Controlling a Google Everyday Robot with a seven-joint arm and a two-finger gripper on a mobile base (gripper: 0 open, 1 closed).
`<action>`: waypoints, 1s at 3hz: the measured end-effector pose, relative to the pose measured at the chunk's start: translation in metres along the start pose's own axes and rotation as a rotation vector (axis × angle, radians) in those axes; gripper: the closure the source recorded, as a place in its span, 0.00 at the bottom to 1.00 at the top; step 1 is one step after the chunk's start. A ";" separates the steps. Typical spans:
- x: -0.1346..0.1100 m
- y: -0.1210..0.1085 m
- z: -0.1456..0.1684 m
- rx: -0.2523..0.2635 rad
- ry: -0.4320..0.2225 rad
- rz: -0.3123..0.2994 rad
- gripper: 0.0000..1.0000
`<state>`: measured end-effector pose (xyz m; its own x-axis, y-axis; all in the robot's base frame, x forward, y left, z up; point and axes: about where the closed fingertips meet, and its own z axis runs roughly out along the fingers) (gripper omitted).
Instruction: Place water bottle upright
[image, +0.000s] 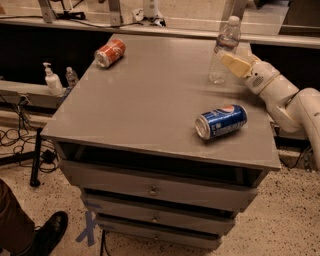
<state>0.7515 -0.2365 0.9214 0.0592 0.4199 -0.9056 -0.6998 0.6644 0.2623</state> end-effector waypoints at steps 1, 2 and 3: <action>-0.001 0.000 -0.003 0.003 0.000 -0.006 0.18; -0.003 0.000 -0.007 0.008 0.002 -0.012 0.00; -0.004 0.000 -0.007 0.008 0.002 -0.013 0.00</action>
Offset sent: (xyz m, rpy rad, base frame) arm -0.0092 -0.0166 -0.0012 -0.0149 -0.0016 -0.0280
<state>0.7462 -0.2422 0.9223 0.0669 0.4103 -0.9095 -0.6932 0.6747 0.2534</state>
